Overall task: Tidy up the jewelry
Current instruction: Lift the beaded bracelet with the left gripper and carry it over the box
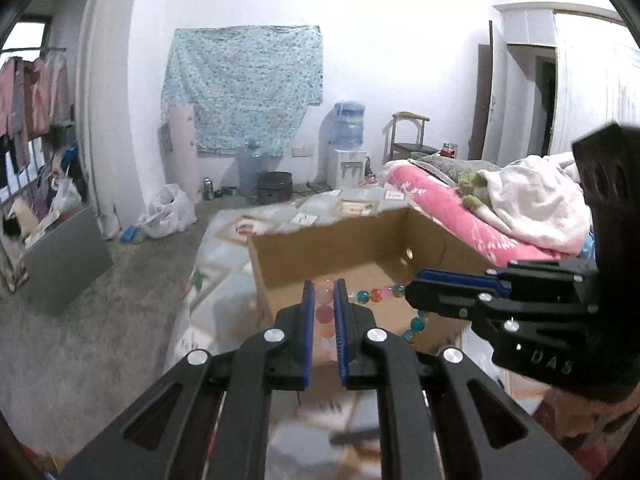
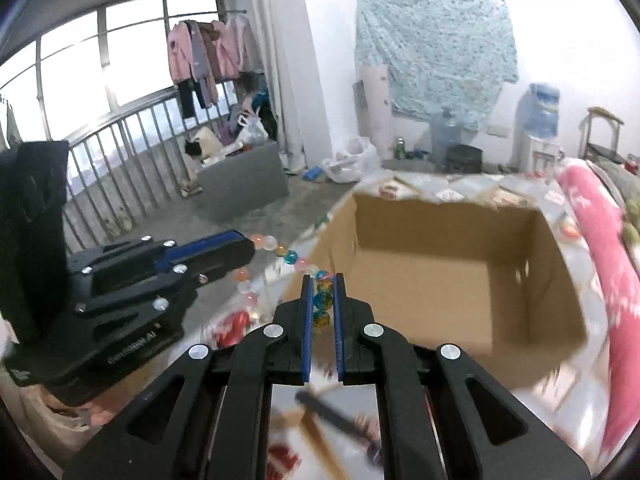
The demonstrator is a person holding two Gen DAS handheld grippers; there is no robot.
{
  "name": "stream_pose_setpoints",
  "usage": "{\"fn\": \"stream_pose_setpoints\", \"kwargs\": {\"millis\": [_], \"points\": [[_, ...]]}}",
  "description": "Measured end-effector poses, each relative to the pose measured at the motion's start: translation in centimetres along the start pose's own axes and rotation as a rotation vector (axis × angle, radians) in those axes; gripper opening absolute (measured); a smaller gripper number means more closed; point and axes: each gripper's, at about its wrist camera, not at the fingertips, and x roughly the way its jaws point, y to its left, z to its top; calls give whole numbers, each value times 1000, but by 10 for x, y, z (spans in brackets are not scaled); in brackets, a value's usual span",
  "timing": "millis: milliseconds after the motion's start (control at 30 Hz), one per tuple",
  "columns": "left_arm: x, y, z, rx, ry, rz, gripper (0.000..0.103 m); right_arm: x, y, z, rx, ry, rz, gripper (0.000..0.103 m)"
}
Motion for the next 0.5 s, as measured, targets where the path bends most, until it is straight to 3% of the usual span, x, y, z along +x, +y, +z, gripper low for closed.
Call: {"fn": "stream_pose_setpoints", "kwargs": {"millis": [67, 233, 367, 500], "points": [[30, 8, 20, -17, 48, -24, 9, 26, -24, 22, 31, 69, 26, 7], [123, 23, 43, -27, 234, 5, 9, 109, -80, 52, 165, 286, 77, 7], [175, 28, 39, -3, 343, 41, 9, 157, -100, 51, 236, 414, 104, 7], [203, 33, 38, -2, 390, 48, 10, 188, -108, 39, 251, 494, 94, 11]]}}
